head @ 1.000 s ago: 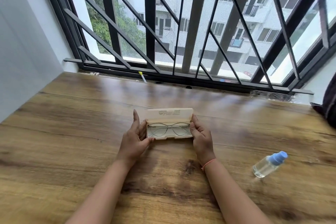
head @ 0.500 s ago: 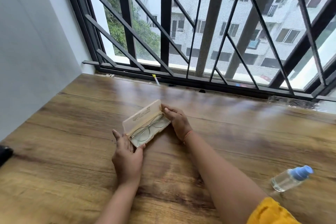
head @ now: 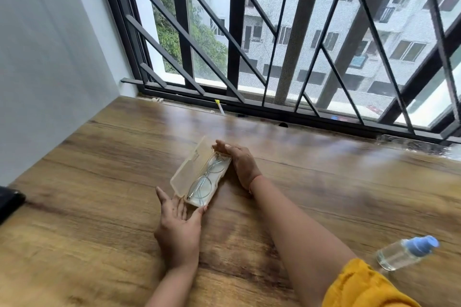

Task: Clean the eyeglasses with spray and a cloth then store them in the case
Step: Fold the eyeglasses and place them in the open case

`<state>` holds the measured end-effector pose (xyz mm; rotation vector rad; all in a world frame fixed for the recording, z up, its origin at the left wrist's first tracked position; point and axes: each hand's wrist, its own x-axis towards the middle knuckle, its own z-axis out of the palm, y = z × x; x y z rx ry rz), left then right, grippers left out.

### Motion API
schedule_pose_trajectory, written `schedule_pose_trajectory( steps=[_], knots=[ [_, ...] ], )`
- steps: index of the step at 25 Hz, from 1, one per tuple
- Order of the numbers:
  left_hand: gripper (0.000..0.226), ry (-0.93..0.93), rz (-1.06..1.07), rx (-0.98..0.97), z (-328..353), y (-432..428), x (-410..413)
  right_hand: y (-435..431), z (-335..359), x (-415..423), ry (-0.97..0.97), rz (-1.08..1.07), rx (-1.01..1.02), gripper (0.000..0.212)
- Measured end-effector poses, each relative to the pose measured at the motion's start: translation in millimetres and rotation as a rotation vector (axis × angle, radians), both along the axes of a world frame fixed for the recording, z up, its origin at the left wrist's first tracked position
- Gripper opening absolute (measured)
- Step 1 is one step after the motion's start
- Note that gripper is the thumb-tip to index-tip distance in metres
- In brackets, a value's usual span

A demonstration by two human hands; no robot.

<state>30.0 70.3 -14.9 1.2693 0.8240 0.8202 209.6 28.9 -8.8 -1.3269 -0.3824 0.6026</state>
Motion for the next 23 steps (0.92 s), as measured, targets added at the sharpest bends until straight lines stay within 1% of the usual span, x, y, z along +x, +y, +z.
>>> schedule_pose_trajectory(
  steps=[2, 4, 8, 11, 13, 15, 21, 23],
  knots=[
    [0.104, 0.007, 0.006, 0.012, 0.4, 0.1, -0.3, -0.4, -1.2, -0.3, -0.003, -0.002, 0.009, 0.041],
    [0.105, 0.026, 0.009, 0.041, -0.6, 0.8, -1.8, -1.4, -1.3, -1.0, -0.026, -0.008, 0.001, 0.05],
    [0.105, 0.039, 0.003, 0.041, -1.1, 1.9, -3.1, -3.0, -1.5, -2.5, -0.067, -0.011, -0.009, 0.044],
    [0.105, 0.035, 0.003, 0.032, -1.5, 2.4, -3.8, -3.3, -1.9, -2.2, -0.049, -0.052, 0.023, 0.049],
    [0.105, 0.03, 0.003, 0.023, -1.8, 3.3, -3.5, -4.3, -0.9, -3.5, -0.023, -0.075, 0.023, 0.04],
    [0.104, 0.03, 0.004, 0.004, -2.2, 3.7, -3.2, -7.8, 0.6, -7.2, 0.004, -0.097, 0.017, 0.037],
    [0.101, 0.036, -0.032, -0.038, -2.4, 8.1, -3.3, -32.7, 0.4, -24.4, 0.073, -0.207, 0.032, 0.038],
    [0.099, 0.014, -0.051, -0.071, 3.3, 9.2, -5.1, -45.4, 4.8, -36.9, 0.107, -0.241, 0.045, 0.044]
  ],
)
